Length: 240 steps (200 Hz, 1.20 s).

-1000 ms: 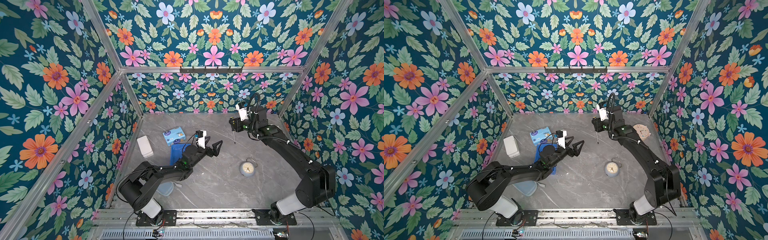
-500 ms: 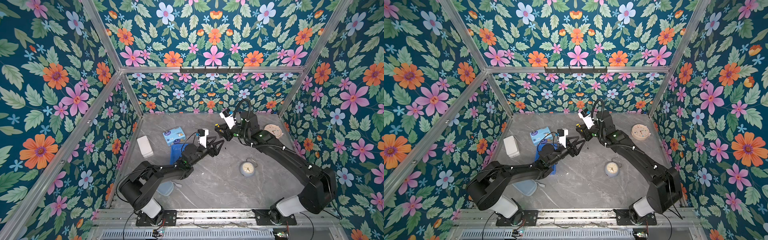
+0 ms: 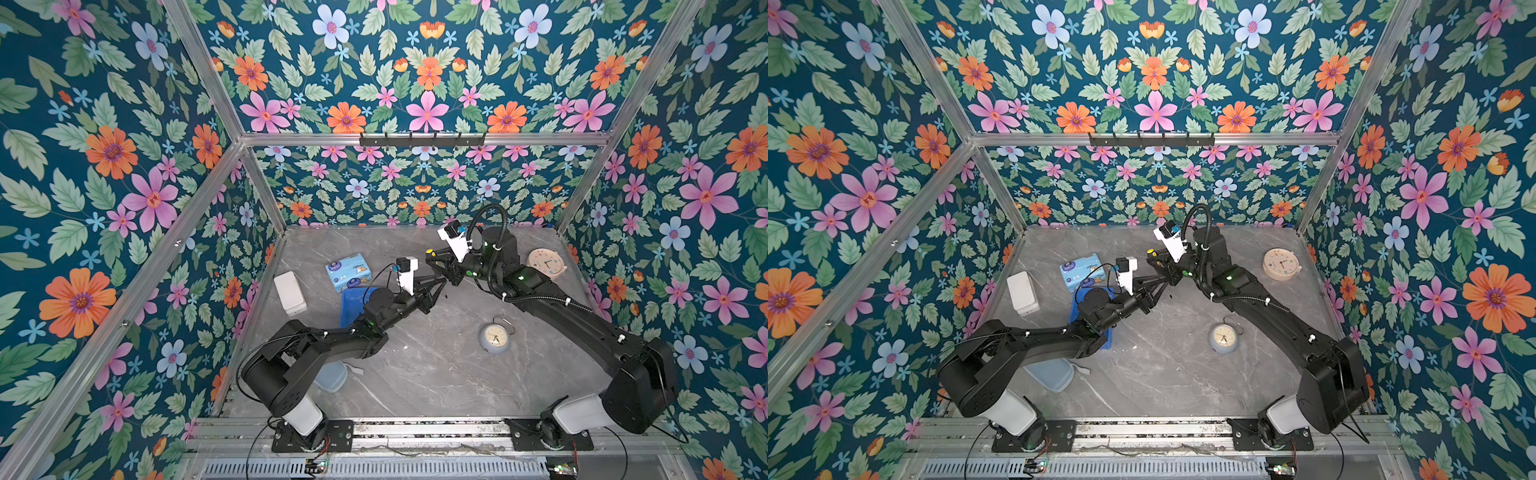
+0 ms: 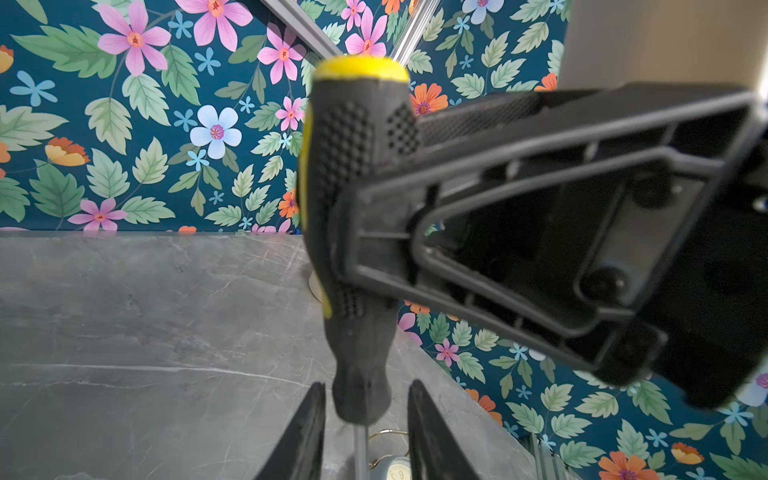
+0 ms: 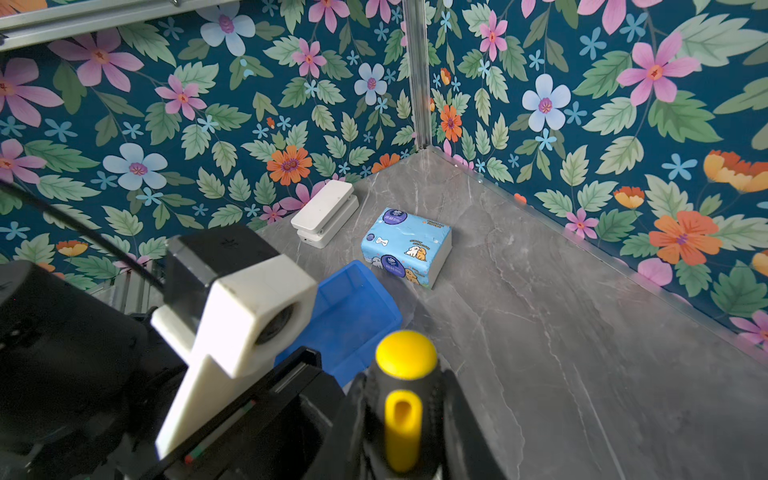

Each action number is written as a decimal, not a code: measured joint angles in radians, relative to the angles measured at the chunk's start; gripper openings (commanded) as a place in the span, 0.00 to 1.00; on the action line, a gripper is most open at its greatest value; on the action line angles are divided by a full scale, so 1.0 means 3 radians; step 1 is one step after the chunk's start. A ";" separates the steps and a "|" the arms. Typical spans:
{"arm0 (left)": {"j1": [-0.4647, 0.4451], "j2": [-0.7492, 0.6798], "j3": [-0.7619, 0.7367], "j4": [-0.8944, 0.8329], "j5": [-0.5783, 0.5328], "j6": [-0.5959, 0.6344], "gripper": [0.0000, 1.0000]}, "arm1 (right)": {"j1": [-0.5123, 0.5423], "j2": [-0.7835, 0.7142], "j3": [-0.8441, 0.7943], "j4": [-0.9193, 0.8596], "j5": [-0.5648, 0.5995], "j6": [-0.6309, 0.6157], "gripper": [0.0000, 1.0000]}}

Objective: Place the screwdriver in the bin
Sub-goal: 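Carry the screwdriver toward the left gripper and grasp its handle with the left gripper, then open the right gripper and pull it back while the left gripper holds the screwdriver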

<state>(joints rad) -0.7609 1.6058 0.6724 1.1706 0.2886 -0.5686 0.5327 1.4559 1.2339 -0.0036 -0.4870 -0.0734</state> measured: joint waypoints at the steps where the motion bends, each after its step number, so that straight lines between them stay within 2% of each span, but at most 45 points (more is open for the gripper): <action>1: 0.0000 0.0001 0.0003 0.0000 0.0000 0.0000 0.29 | 0.0000 -0.0001 0.0000 0.0000 0.0000 0.0000 0.00; 19: 0.0005 0.0008 0.0017 0.0009 0.0000 0.0000 0.26 | 0.0001 -0.0014 -0.0023 0.0008 -0.0024 0.0001 0.00; 42: 0.0005 0.0017 0.0028 0.0009 -0.0003 -0.0001 0.29 | 0.0003 -0.0029 -0.0060 0.0013 -0.0036 0.0013 0.00; 50: 0.0005 0.0017 0.0028 0.0009 -0.0005 -0.0003 0.23 | 0.0004 -0.0031 -0.0066 0.0013 -0.0041 0.0013 0.00; 64: 0.0006 0.0017 0.0028 0.0010 -0.0010 -0.0013 0.00 | 0.0004 -0.0031 -0.0076 0.0013 -0.0050 0.0013 0.00; 90: 0.0020 0.0017 0.0017 0.0010 -0.0010 0.0037 0.00 | -0.0001 -0.0032 -0.0108 0.0028 -0.0047 0.0056 0.00; 112: 0.0013 0.0000 -0.0018 0.0014 -0.0006 0.0025 0.00 | 0.0004 -0.0050 -0.0139 0.0033 -0.0060 0.0064 0.22; 132: 0.0014 -0.0024 -0.0047 0.0020 0.0006 0.0050 0.00 | 0.0006 -0.0088 -0.0159 0.0024 -0.0047 0.0072 0.55; 148: 0.0025 -0.0052 -0.0079 -0.0031 -0.0048 0.0050 0.00 | 0.0003 -0.0146 -0.0169 0.0023 -0.0041 0.0071 0.75; 157: 0.0032 -0.0076 -0.0100 -0.0075 -0.0100 0.0051 0.00 | 0.0001 -0.0182 -0.0173 0.0023 -0.0024 0.0069 0.83; 194: 0.0057 -0.0342 -0.0177 -0.0456 -0.0268 0.0150 0.00 | 0.0003 -0.0340 -0.0229 0.0008 -0.0020 0.0034 0.99; 240: 0.0131 -0.1005 -0.0148 -0.1718 -0.0771 0.0401 0.00 | 0.0011 -0.0552 -0.0376 -0.0034 -0.0109 -0.0041 0.99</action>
<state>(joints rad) -0.7216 1.3045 0.6281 0.6552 0.0574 -0.4484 0.5362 1.2903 1.1210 -0.0139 -0.5198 -0.0856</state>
